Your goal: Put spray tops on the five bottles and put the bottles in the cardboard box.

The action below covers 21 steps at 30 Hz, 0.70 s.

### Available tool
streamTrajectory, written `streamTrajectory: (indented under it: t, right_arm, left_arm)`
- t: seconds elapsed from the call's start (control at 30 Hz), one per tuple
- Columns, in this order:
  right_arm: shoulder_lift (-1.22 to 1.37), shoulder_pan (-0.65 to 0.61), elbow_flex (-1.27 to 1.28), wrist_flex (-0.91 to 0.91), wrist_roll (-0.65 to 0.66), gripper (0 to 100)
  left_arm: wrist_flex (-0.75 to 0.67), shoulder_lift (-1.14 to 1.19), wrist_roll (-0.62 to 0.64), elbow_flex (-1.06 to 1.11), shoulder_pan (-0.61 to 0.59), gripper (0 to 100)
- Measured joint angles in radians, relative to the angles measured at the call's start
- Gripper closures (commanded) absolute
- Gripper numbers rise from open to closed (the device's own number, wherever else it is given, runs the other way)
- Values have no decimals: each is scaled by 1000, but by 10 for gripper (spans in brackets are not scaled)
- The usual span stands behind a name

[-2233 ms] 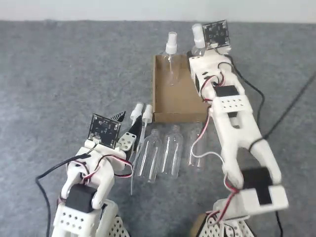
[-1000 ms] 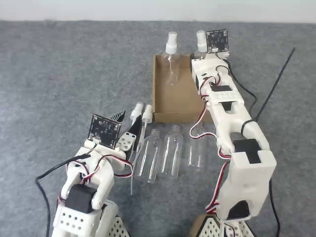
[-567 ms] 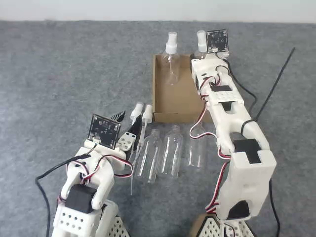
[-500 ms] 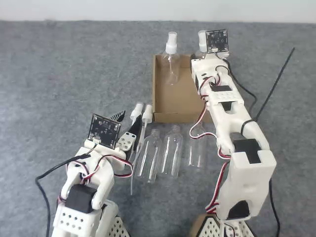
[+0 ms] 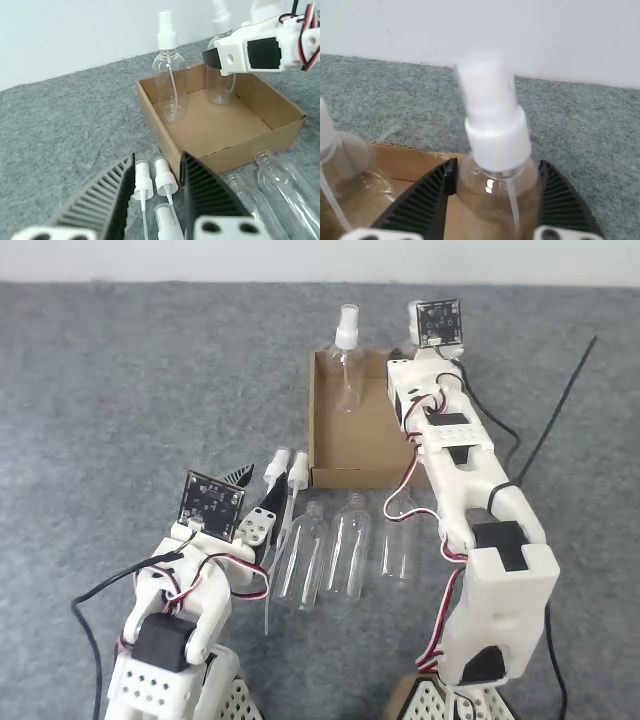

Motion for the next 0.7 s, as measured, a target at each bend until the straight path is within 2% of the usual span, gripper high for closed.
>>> streamTrajectory:
  t: [0.1,0.7]
  right_arm:
    - [0,2,0,0,0,695]
    - [0,2,-44,0,0,695]
  left_arm:
    - [0,0,0,0,0,870]
    - [0,0,-31,0,0,870]
